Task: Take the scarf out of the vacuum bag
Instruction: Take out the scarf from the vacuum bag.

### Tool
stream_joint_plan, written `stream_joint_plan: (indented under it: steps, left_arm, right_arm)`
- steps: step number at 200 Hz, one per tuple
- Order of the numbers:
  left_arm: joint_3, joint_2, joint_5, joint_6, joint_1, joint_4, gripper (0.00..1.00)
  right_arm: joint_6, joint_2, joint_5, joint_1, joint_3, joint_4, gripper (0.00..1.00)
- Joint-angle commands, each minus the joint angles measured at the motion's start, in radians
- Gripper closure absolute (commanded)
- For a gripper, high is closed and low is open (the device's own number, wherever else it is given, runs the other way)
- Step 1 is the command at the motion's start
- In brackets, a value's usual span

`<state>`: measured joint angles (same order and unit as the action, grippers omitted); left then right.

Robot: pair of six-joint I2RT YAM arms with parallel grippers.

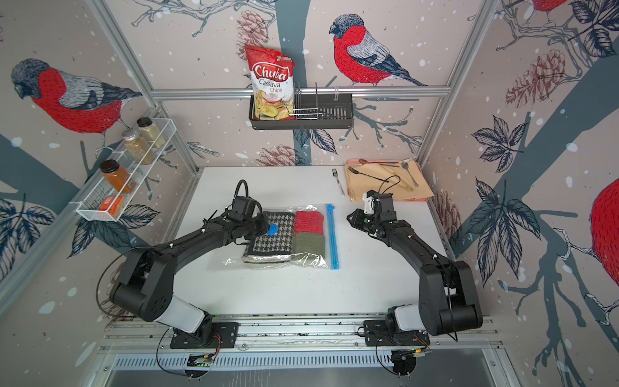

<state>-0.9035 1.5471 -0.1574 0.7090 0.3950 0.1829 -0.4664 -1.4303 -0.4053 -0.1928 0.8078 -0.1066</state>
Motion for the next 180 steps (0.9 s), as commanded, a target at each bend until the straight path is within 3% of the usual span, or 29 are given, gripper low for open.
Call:
stream_joint_plan:
  steps: [1, 22, 120, 180]
  left_arm:
    - [0.010, 0.009, -0.018, 0.024, 0.007, -0.030, 0.93]
    - [0.032, 0.026, 0.003, 0.034, 0.007, -0.021, 0.94]
    - [0.114, 0.080, 0.105, 0.033, 0.011, -0.013, 0.96]
    - [0.130, 0.076, 0.122, 0.022, 0.013, 0.002, 0.97]
  right_arm:
    - [0.014, -0.067, 0.068, 0.007, 0.011, -0.025, 0.78]
    - [0.009, -0.137, 0.037, 0.001, 0.016, 0.010, 0.84]
    - [0.025, -0.211, -0.112, -0.062, 0.004, 0.076, 0.82]
    - [0.002, -0.234, -0.190, -0.085, -0.018, 0.137, 0.86]
